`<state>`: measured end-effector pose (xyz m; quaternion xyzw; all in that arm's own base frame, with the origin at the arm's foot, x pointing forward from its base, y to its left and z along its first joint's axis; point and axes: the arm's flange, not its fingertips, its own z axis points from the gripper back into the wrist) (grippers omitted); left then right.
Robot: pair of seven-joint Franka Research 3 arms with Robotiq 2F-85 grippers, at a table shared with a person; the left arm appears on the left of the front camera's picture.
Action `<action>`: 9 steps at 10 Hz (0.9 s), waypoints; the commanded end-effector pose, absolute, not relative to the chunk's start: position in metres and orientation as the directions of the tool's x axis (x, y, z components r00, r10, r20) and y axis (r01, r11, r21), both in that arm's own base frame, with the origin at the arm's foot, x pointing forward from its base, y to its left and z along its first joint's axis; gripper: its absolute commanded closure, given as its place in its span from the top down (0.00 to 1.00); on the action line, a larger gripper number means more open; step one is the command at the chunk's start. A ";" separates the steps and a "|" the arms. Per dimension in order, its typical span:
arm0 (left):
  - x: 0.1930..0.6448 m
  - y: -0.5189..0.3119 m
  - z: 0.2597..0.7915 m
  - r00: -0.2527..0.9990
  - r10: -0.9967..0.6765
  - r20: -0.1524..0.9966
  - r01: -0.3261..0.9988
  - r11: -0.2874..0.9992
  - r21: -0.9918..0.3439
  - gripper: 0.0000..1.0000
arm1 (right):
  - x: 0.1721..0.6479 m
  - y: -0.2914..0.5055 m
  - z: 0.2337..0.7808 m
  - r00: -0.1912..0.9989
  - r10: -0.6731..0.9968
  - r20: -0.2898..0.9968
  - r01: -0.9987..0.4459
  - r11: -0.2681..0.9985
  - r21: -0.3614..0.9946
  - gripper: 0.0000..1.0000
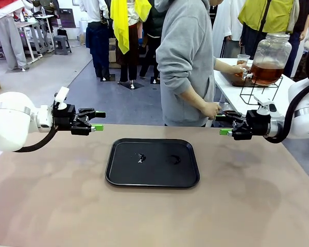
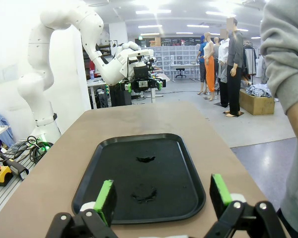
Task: Pour the drink into the iced cup.
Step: Open the gripper to release the iced cup you were holding.
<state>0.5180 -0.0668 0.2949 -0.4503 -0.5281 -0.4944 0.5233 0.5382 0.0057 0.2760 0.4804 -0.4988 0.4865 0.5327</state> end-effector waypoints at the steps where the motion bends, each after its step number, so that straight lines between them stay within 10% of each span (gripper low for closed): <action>1: 0.518 -0.067 0.297 -0.048 -0.036 0.998 0.993 0.103 0.051 1.00 | 0.541 0.009 0.281 0.038 0.038 0.999 -0.997 0.073 0.035 1.00; 9: 0.518 -0.067 0.297 -0.048 -0.036 0.998 0.993 0.103 0.051 1.00 | 0.541 0.009 0.281 0.038 0.038 0.999 -0.997 0.073 0.035 1.00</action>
